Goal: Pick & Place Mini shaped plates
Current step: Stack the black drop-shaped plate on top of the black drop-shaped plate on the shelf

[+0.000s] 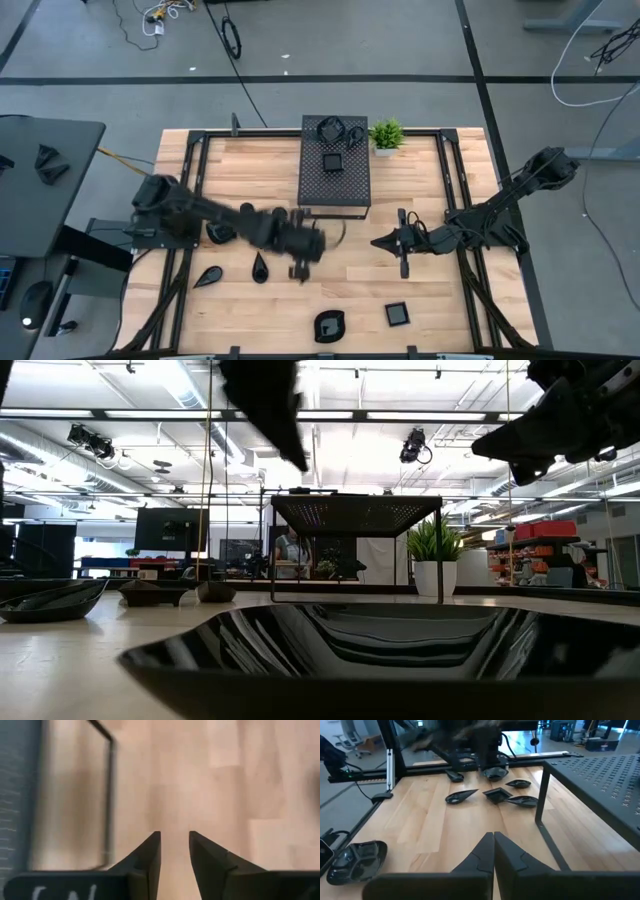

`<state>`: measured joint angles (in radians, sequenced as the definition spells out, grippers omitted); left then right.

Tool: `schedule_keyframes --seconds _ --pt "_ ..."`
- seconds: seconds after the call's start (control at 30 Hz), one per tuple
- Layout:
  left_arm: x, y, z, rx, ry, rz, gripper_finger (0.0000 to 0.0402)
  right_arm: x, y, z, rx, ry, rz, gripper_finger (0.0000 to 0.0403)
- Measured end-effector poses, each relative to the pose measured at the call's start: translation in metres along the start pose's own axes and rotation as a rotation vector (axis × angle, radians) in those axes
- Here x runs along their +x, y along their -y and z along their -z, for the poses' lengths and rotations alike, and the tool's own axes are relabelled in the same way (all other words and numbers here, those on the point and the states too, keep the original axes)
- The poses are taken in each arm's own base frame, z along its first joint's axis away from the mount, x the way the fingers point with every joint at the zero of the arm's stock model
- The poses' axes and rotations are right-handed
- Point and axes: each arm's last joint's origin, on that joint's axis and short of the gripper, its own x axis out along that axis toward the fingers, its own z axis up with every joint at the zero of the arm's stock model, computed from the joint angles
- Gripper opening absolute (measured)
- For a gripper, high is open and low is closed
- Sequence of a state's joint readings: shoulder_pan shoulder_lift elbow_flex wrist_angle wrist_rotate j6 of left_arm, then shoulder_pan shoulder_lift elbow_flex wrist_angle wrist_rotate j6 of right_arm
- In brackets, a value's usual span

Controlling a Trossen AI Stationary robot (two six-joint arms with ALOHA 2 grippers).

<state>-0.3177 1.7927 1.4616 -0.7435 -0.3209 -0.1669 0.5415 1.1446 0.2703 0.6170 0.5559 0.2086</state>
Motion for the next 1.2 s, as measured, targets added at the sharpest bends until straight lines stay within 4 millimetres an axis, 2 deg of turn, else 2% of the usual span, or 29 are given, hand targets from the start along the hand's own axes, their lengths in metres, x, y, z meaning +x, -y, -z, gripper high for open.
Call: schedule_keyframes --seconds 0.1,0.2,0.37,0.5,0.7,0.9,1.0,1.1,1.2 --pt "0.011 0.036 0.022 -0.059 0.052 0.013 0.0095 0.0 0.0 -0.001 0.004 0.006 -0.001 0.0009" --pt "0.013 0.069 0.043 -0.144 0.12 0.021 0.0086 0.0 0.0 -0.001 0.009 0.013 -0.003 0.0009" --pt "-0.003 0.114 0.076 -0.28 0.178 -0.02 0.007 0.0 0.0 -0.002 0.023 0.021 -0.002 0.0009" --pt "-0.018 0.133 0.103 -0.483 0.153 -0.071 0.0055 0.0 0.0 -0.003 0.028 0.027 -0.003 0.0009" --pt "-0.027 0.133 0.128 -0.845 0.063 -0.172 0.0059 0.001 0.002 -0.004 0.034 0.032 0.012 0.0009" --pt "-0.035 0.117 0.151 -0.996 -0.199 -0.383 0.0117 0.002 0.004 -0.004 0.035 0.033 0.024 0.0009" --pt "-0.037 0.115 0.155 -1.015 -0.275 -0.426 0.0128 0.002 0.004 -0.004 0.031 0.032 0.024 0.0009" --pt "-0.037 0.114 0.155 -1.004 -0.277 -0.425 0.0113 0.002 0.004 -0.004 0.018 0.032 0.024 0.0009" --pt "-0.034 0.113 0.155 -0.975 -0.284 -0.429 0.007 0.002 0.004 -0.004 0.016 0.031 0.024 0.0009"
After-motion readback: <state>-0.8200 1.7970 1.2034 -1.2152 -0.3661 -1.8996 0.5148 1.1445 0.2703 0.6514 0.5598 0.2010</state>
